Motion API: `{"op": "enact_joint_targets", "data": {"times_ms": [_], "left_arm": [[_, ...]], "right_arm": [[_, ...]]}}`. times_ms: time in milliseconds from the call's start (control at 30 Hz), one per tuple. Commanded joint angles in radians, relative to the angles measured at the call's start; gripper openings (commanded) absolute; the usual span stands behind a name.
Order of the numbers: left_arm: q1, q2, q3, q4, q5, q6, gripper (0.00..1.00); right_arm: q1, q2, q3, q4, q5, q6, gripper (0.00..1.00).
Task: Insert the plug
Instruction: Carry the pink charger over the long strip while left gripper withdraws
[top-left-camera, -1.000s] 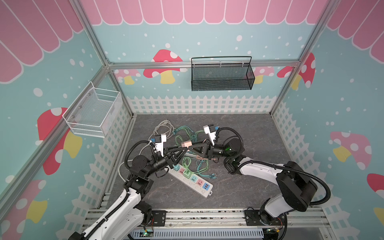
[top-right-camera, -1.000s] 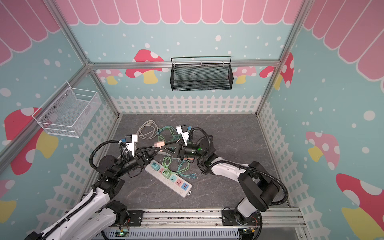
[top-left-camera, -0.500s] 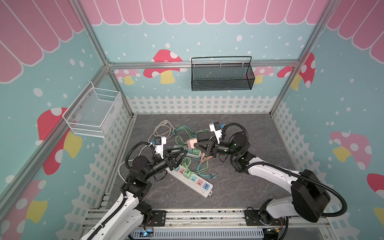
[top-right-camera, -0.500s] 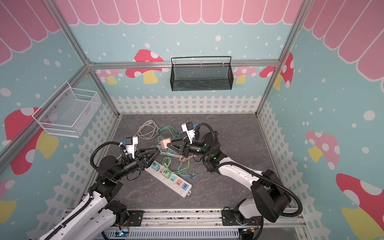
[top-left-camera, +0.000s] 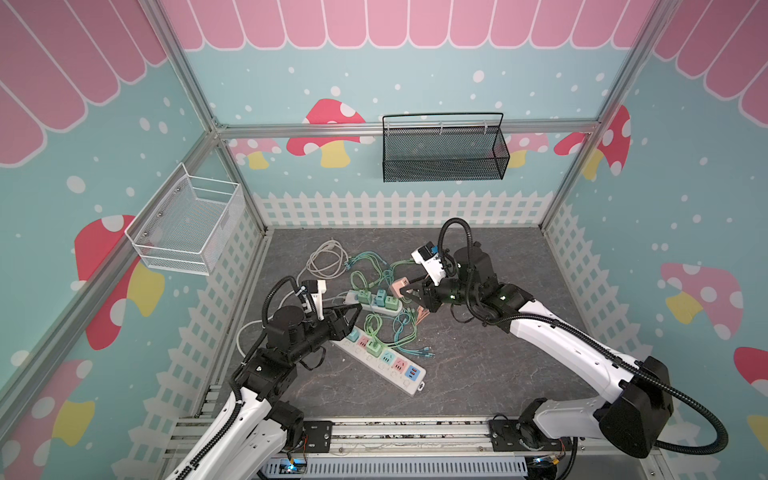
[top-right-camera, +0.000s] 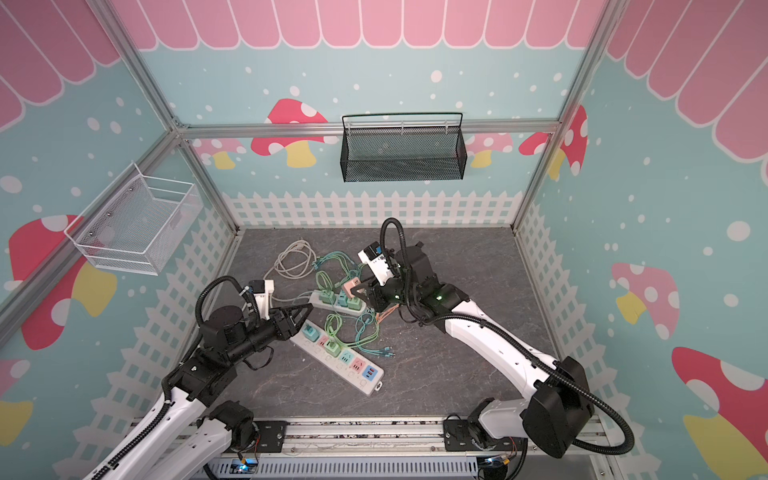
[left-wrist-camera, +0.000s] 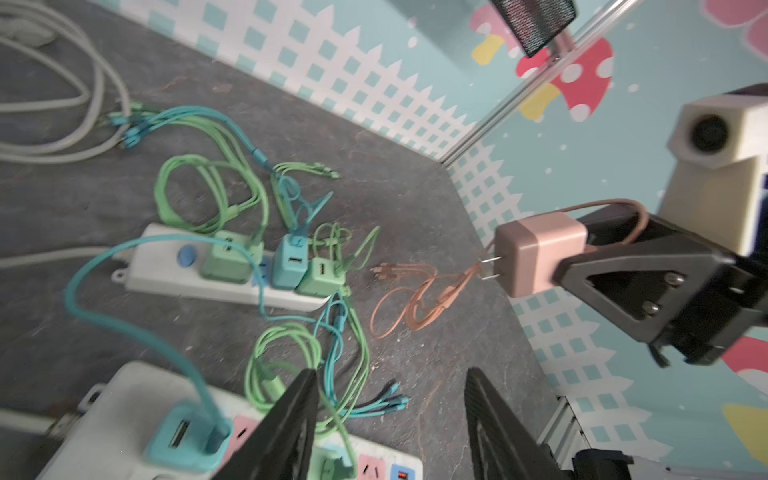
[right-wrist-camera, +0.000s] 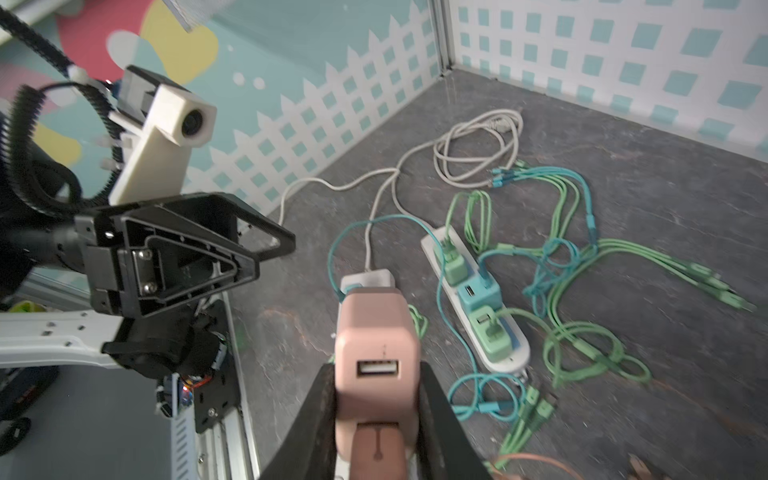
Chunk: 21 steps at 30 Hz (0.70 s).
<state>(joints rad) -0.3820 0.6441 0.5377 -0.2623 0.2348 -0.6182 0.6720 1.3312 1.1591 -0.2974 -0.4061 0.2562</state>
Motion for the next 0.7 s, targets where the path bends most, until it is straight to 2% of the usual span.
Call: {"op": "enact_joint_targets", "data": {"times_ms": [0,300,467,667], "left_arm": [[-0.001,0.007,-0.003,-0.159,-0.15,-0.022,0.54],[0.007,0.049,-0.071,-0.205,-0.24,-0.096,0.52],[0.015,0.069,-0.098,-0.224,-0.288,-0.122,0.51],[0.035,0.11,-0.128,-0.188,-0.259,-0.107,0.5]], "right_arm": [[-0.002,0.013,0.048,-0.187,0.085,-0.118,0.06],[0.032,0.054,0.08,-0.352,0.099,-0.161,0.03],[0.078,0.075,0.061,-0.388,0.087,-0.165,0.02],[0.115,0.087,0.023,-0.364,0.06,-0.167,0.01]]}}
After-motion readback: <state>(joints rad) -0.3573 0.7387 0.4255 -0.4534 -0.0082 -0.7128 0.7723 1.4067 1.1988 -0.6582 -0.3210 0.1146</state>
